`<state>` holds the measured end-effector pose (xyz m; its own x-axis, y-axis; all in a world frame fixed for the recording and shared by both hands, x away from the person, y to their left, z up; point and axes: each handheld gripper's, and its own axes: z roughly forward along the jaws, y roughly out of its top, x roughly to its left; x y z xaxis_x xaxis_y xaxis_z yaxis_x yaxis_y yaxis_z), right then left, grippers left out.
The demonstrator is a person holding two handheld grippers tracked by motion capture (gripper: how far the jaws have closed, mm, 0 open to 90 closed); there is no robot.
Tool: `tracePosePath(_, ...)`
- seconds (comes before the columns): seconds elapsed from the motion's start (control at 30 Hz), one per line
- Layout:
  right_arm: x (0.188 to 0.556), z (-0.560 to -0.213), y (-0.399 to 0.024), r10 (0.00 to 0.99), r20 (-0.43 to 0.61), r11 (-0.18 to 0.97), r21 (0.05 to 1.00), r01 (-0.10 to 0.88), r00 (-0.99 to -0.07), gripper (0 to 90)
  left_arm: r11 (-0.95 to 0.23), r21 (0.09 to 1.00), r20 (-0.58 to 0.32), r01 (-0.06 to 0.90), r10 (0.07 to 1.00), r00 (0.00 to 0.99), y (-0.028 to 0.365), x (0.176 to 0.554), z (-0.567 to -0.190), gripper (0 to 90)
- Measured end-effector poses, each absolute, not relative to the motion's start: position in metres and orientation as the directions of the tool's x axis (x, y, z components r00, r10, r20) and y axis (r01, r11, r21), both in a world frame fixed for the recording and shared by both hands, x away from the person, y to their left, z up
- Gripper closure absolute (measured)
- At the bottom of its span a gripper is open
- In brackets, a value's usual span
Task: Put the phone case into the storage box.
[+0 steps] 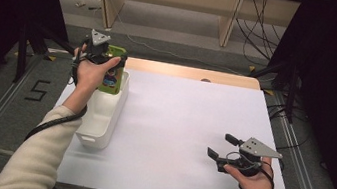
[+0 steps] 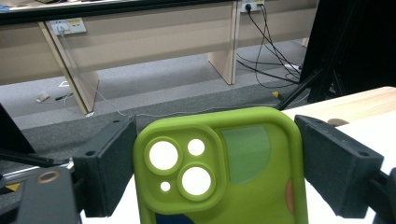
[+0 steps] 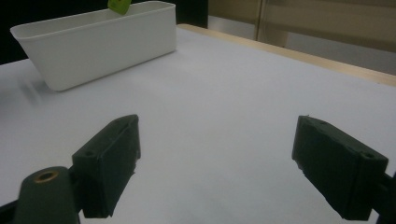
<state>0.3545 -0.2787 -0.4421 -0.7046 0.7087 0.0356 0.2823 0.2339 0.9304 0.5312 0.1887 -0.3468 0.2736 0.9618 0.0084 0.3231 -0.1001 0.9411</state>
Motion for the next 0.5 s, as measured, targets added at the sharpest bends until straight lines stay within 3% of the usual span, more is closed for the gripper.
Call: tracePosePath(0.5,0.3547,-0.4424,-0.2787,0.708,0.034,0.237,0.929,0.284,-0.705,16.3,-0.107,0.938,0.014,0.331,0.962,0.272,0.1901,0.5377,-0.3493,16.1)
